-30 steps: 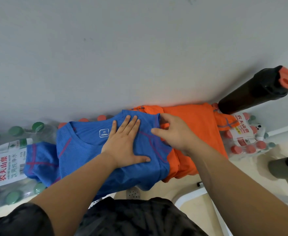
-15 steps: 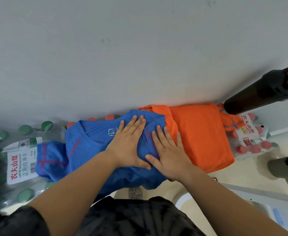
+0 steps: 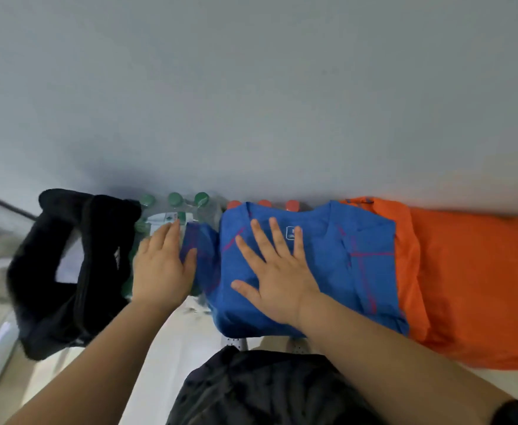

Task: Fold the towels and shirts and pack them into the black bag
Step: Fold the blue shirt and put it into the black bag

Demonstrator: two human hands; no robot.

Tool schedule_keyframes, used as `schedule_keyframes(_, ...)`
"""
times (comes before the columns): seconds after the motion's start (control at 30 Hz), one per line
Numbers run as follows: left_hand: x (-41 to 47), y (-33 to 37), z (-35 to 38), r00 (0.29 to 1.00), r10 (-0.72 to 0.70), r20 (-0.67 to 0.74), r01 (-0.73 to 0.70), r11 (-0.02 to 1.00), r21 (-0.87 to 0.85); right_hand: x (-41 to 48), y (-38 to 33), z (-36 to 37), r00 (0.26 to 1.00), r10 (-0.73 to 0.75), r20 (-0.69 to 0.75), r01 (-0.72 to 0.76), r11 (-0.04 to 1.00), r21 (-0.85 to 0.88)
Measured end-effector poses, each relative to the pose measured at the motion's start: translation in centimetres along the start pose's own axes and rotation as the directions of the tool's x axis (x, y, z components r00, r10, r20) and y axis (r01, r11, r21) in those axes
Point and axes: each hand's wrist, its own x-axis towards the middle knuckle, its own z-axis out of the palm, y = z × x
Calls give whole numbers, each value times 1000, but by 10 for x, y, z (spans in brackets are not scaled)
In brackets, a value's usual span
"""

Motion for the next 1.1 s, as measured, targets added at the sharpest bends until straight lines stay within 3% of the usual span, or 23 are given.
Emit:
schedule_keyframes(0.2,19,-3,-7,973,-172,152,170,985,29,22,-10,11,999,15,47,-13,999,-40)
schedule_keyframes(0.47,30,-5,-9,978,-106,178,154,948,-278,16,-2,14,995,98,-18,-98,994,-42)
schedule_keyframes(0.63,27,-6,-23,924,-259,282,380,707,-596,14,5,14,993,122,-4,-122,992,-30)
schedule_keyframes(0.73,26,-9,-33,861,-296,414,506,407,-760,15,4,12,994,112,2,-112,993,-31)
schedule_keyframes(0.8,24,-11,-40,843,-260,471,533,289,-795,17,3,12,996,94,8,-93,995,-33)
schedule_keyframes(1.1,10,6,-68,900,-244,360,420,272,-866,29,3,8,998,52,43,-51,998,-30)
